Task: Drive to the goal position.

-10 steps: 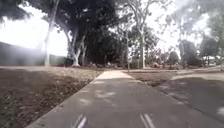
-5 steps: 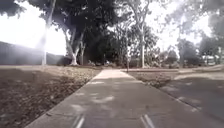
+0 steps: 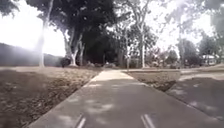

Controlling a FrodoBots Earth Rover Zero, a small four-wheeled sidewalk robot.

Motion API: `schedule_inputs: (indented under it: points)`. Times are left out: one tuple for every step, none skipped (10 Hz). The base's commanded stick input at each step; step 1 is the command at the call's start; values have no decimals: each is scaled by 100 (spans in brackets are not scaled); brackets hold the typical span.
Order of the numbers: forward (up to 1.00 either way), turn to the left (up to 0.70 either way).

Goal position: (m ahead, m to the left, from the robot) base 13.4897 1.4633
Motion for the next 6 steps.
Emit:
schedule_inputs:
  points:
    - [70,0]
    - [70,-3]
    - [70,-7]
    - [70,-28]
    - [70,-26]
    - [70,-23]
